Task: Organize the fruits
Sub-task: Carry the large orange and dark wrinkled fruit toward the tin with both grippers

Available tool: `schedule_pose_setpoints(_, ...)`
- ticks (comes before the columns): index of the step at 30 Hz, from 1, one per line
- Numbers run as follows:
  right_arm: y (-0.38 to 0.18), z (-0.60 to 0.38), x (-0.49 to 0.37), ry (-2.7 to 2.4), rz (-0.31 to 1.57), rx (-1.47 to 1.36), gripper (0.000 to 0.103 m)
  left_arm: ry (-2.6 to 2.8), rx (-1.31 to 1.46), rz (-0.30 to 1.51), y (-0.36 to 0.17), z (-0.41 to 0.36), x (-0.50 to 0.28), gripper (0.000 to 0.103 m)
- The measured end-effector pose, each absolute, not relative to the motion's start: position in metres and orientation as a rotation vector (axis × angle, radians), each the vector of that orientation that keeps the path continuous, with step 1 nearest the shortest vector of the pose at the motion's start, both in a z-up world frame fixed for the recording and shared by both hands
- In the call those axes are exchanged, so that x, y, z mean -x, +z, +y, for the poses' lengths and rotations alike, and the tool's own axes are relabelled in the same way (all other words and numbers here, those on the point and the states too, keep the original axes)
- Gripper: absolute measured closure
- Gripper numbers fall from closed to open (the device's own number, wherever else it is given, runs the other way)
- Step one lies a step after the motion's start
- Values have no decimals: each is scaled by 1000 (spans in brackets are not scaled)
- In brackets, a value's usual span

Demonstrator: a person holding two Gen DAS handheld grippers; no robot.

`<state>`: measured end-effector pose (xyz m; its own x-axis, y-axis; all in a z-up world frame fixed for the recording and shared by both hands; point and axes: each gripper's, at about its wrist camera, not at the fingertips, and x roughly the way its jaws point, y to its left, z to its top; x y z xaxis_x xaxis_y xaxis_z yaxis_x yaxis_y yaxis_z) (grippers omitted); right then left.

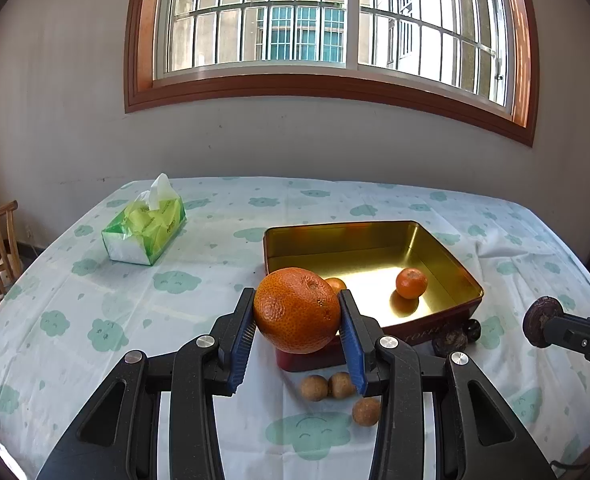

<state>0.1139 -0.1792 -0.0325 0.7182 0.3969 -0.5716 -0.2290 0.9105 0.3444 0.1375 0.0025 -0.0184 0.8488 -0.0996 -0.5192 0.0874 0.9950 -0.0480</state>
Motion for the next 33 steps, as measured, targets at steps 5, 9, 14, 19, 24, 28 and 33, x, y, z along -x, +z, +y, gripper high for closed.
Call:
schedule_pose_setpoints(5, -30, -178, -121, 357, 685, -257, 85, -99, 17, 553, -19, -1, -143, 62)
schedule_pose_setpoints(9, -28, -177, -127, 366, 680, -254, 85, -101, 9, 556, -19, -3, -147, 62)
schedule_pose_setpoints(14, -27, -174, -134, 379, 677, -250, 85, -101, 7, 563, -21, -6, -153, 62)
schedule_pose_setpoints(19, -28, -174, -140, 382, 676, -253, 84, -102, -2, 568, -22, -9, -160, 62)
schedule_pose_setpoints(24, -29, -172, -145, 389, 675, -255, 84, -106, -9, 571, -23, -13, -166, 62)
schedule_pose_setpoints(28, -29, -170, -150, 396, 674, -257, 84, -107, -9, 578, -25, -14, -170, 62)
schedule_pose_setpoints(33, -28, -166, -156, 408, 673, -255, 84, -107, -10, 587, -29, -15, -177, 62)
